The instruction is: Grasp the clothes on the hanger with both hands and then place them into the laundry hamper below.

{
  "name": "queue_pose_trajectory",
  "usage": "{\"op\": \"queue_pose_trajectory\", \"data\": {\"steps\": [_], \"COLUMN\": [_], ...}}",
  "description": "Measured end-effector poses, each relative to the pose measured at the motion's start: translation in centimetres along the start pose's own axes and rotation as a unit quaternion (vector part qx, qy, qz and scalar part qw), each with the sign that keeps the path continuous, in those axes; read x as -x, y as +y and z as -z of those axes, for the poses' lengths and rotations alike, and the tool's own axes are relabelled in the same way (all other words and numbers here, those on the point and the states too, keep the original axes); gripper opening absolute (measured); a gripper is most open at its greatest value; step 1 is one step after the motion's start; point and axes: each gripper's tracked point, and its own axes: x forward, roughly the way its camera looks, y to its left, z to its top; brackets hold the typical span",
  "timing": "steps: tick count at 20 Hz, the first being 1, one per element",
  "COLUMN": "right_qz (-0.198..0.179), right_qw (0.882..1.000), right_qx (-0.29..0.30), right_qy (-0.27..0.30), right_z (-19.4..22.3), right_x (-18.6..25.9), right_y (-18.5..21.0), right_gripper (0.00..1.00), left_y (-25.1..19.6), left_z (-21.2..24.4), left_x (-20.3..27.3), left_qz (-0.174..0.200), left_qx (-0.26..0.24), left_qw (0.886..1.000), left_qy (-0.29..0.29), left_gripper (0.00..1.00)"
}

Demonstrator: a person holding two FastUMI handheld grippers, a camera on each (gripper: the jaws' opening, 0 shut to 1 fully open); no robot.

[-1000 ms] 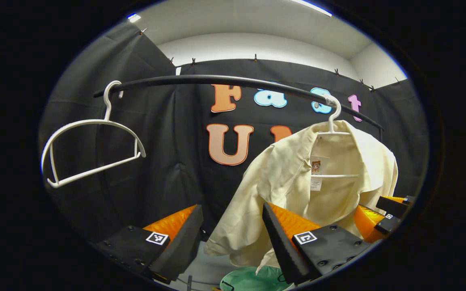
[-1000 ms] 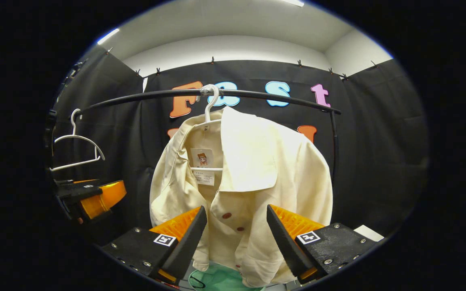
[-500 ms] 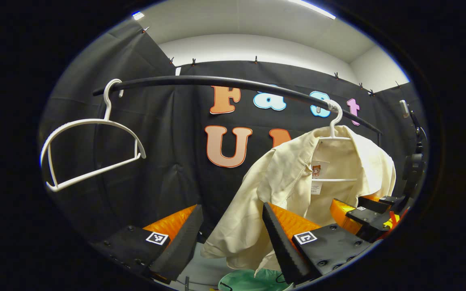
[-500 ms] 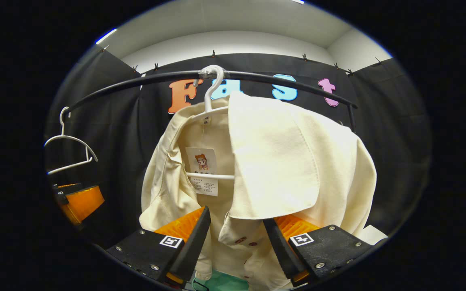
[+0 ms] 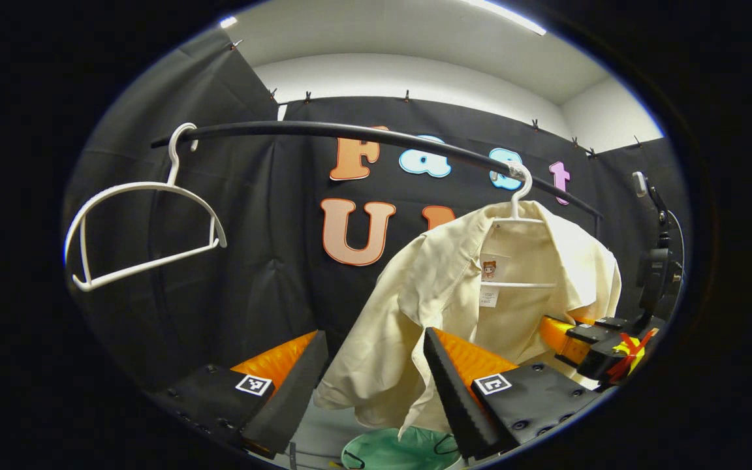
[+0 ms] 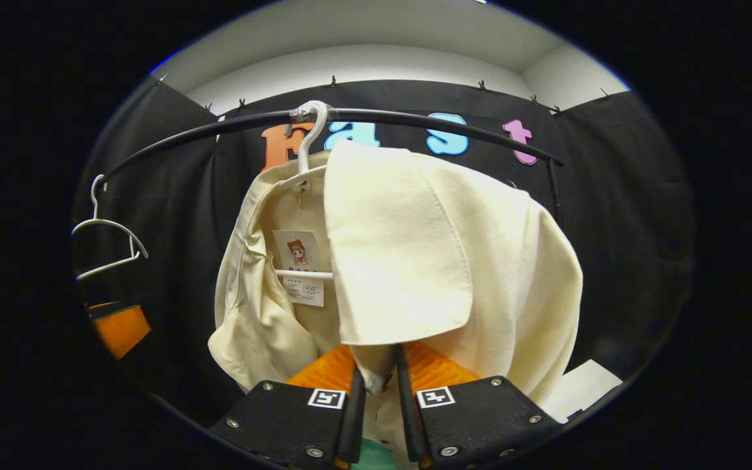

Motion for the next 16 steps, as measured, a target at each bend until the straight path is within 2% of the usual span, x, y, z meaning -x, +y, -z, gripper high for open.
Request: {"op": "queue_pose_trajectory", "data": {"steps": [1, 5, 7, 10, 12, 15, 16], "right_qz": [-0.002, -0.018, -0.028, -0.035, -0.034, -0.030, -0.029], "right_qw": [1.000, 1.000, 0.999, 0.999, 0.999, 0.999, 0.999], "right_qx": [-0.004, 0.002, -0.002, -0.011, -0.010, -0.013, -0.015], "right_qy": [-0.002, -0.018, -0.022, -0.028, -0.034, -0.037, -0.037], "right_z": [-0.3, -1.6, -2.0, -2.6, -2.7, -2.8, -2.9], "right_x": [0.7, 3.3, 4.4, 5.4, 5.9, 6.5, 6.6], "right_y": [-0.3, -0.5, -0.4, -0.5, -0.9, -1.4, -1.5], "right_gripper": [0.18, 0.04, 0.02, 0.00, 0.00, 0.00, 0.00], "left_y": [-0.1, -1.1, -2.1, -3.5, -4.4, -5.7, -6.0], "left_z": [0.2, 1.1, 1.5, 1.8, 1.4, 1.4, 1.5], "left_x": [0.0, -0.5, -1.4, -2.7, -4.0, -5.5, -6.2], "left_qz": [0.003, 0.020, 0.035, 0.056, 0.069, 0.088, 0.093], "left_qx": [0.002, 0.014, 0.016, 0.011, 0.007, 0.002, 0.000], "left_qw": [1.000, 1.000, 0.999, 0.998, 0.997, 0.995, 0.995], "left_qy": [0.003, 0.018, 0.026, 0.035, 0.032, 0.040, 0.041], "left_gripper": [0.93, 0.94, 0.94, 1.00, 0.96, 0.96, 1.00]}}
